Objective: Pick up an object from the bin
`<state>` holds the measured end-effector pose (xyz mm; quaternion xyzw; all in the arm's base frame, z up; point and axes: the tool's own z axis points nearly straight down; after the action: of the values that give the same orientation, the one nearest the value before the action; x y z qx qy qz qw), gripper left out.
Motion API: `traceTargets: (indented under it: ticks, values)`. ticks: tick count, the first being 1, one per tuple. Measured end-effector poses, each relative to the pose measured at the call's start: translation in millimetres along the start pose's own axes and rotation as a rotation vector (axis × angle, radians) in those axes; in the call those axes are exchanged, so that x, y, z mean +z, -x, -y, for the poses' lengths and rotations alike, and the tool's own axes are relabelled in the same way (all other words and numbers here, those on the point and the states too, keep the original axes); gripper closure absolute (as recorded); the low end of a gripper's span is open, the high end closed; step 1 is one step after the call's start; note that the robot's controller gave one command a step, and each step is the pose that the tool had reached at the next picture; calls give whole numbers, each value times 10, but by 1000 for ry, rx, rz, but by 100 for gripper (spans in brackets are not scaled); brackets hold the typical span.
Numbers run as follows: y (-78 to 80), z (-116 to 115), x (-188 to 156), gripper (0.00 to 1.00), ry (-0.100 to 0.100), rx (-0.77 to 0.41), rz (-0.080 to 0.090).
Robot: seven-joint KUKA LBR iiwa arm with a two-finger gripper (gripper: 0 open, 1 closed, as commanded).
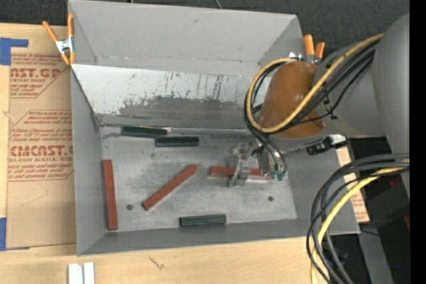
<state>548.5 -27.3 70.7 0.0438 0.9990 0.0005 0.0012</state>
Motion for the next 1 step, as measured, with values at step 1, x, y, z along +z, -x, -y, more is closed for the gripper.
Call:
traceTargets:
  ticks: [1]
  values:
    - [0, 0, 0, 100, 0, 0, 0]
